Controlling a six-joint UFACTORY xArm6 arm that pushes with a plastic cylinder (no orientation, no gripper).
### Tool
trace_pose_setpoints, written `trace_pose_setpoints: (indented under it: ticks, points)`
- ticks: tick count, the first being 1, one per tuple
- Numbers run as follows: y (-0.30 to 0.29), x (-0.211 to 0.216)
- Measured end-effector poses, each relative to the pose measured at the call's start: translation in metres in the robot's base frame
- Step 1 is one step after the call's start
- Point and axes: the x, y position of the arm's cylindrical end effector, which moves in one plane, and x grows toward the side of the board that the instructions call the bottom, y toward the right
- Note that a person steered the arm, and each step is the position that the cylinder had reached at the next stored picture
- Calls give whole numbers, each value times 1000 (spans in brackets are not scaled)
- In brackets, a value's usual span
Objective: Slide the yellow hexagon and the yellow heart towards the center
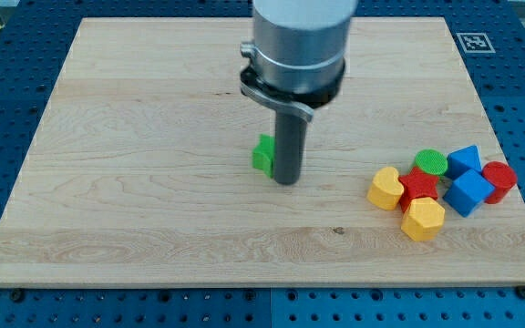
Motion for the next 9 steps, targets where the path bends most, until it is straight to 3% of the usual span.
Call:
trace_pose_setpoints:
  ticks: [2, 3, 5, 6, 8, 9]
  points:
    - [-45, -64]
    - [-46, -63]
    - [13, 52]
    - [65, 84]
    - [165, 117]
    - [185, 117]
